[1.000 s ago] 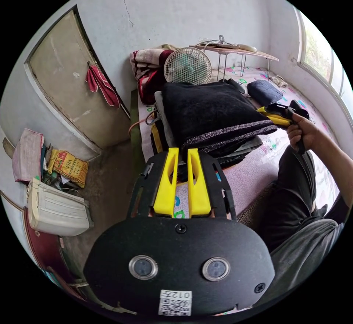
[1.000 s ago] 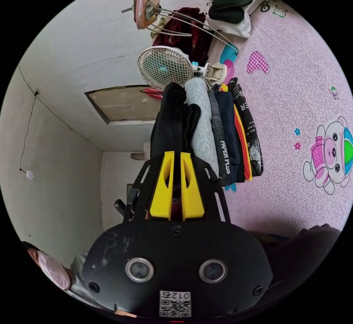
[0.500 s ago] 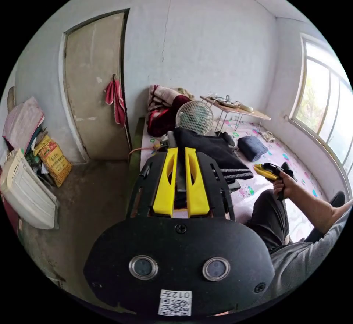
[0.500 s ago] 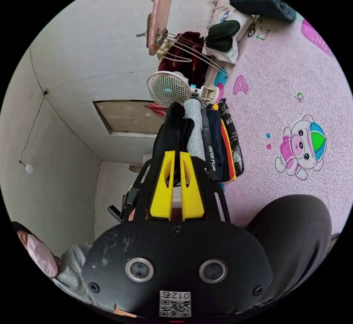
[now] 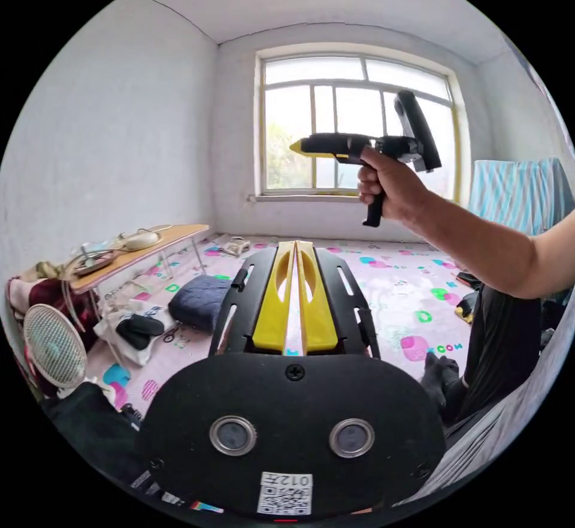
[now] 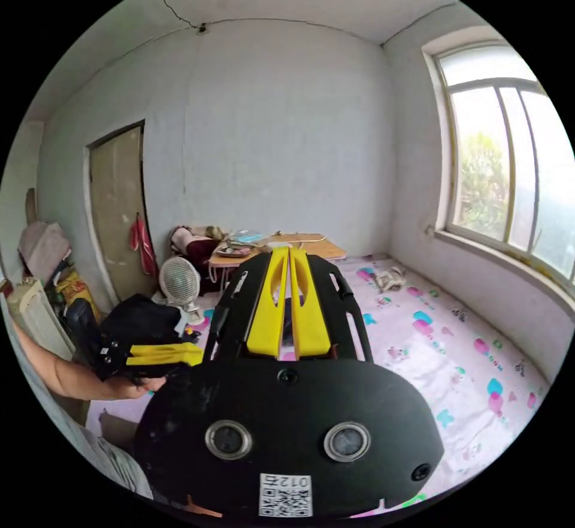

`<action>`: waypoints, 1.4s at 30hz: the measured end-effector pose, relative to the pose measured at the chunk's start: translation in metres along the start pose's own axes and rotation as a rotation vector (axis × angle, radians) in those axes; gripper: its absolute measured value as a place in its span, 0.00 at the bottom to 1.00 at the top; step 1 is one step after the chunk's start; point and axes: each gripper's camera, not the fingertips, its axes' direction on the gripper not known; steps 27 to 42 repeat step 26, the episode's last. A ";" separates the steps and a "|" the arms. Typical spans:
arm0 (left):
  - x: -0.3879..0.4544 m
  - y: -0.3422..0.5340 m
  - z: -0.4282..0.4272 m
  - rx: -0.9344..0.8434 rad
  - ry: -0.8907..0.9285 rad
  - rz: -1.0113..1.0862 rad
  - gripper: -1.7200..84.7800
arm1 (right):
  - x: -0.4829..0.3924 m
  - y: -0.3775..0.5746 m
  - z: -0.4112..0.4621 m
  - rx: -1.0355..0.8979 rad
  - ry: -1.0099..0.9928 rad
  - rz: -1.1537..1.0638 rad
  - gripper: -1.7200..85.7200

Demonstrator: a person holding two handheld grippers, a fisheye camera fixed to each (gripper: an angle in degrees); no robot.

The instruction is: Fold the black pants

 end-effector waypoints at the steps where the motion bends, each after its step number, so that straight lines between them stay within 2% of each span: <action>1: 0.006 0.001 0.016 -0.002 0.038 0.007 0.03 | 0.001 -0.005 -0.017 -0.013 0.085 -0.046 0.01; 2: 0.020 0.005 0.047 -0.012 0.112 0.020 0.03 | 0.005 -0.009 -0.034 -0.011 0.188 -0.061 0.01; 5: 0.060 0.025 0.120 -0.059 0.293 0.041 0.03 | 0.033 0.000 -0.083 0.053 0.328 0.085 0.01; 9: 0.123 0.070 0.209 -0.157 0.502 0.075 0.03 | 0.060 0.028 -0.136 -0.118 0.487 0.087 0.01; 13: 0.170 0.113 0.277 -0.251 0.660 0.086 0.03 | 0.082 0.110 -0.221 -0.285 0.630 0.194 0.01; 19: 0.225 0.191 0.387 -0.450 0.903 0.059 0.03 | 0.095 0.299 -0.365 -0.549 0.996 0.675 0.02; 23: 0.263 0.254 0.475 -0.632 1.030 -0.002 0.05 | 0.079 0.358 -0.476 -0.465 1.190 0.989 0.09; 26: 0.306 0.293 0.527 -0.728 1.102 -0.013 0.06 | 0.083 0.364 -0.508 -0.511 1.223 1.053 0.12; 42: 0.306 0.293 0.527 -0.728 1.102 -0.013 0.06 | 0.083 0.364 -0.508 -0.511 1.223 1.053 0.12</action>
